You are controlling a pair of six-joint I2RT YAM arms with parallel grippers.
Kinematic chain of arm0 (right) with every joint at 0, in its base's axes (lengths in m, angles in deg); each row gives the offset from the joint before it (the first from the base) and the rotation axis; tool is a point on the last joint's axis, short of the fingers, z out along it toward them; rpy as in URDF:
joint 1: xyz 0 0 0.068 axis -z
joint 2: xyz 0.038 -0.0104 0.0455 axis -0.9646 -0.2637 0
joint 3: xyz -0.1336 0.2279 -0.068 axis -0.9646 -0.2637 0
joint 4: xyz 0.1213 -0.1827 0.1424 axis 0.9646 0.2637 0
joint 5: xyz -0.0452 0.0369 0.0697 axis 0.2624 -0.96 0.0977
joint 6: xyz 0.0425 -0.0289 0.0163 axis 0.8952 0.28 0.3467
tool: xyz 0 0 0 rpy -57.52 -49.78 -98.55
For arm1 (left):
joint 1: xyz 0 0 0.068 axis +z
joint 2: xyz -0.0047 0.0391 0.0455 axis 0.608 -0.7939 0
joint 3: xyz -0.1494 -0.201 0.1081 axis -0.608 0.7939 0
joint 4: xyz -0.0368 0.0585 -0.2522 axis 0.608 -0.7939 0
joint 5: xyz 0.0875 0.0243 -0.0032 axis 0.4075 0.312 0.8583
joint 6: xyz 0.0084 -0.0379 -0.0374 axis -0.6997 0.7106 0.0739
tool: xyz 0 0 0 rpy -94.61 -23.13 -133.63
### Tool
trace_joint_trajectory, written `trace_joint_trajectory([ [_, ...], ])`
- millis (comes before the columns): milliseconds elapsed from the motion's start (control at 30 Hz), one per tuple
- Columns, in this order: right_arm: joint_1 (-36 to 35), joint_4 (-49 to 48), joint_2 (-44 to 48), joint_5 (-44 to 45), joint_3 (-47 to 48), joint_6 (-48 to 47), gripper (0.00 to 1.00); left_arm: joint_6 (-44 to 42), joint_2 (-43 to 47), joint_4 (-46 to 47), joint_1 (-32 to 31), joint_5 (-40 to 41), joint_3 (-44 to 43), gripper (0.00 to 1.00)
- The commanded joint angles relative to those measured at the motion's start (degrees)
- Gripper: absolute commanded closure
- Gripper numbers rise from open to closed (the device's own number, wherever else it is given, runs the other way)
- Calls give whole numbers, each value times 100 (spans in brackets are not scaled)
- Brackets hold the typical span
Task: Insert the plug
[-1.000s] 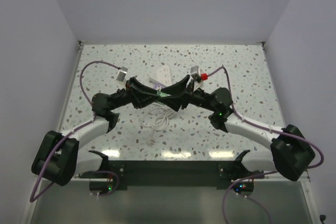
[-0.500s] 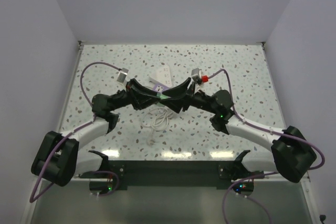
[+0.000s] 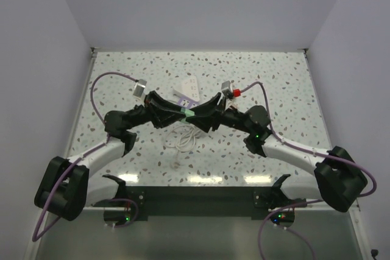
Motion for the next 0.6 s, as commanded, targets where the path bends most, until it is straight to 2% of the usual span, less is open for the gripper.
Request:
trace_joint_trajectory([
  [0,8,-255,20,-113,-5,135,52,11,62,2516,6,59,-1,100],
  [233,8,-1001,-269,-341,-32,443,61,11,-61,2648,6,85,7,100],
  [500,8,-1275,-552,-438,39,602,82,-112,-97,2570,-3,121,-19,100],
  [533,8,-1161,-525,-412,30,558,84,-147,-97,2543,-3,129,-2,95],
  [567,8,-1038,-386,-368,30,427,87,-174,-97,2499,-3,156,16,80],
])
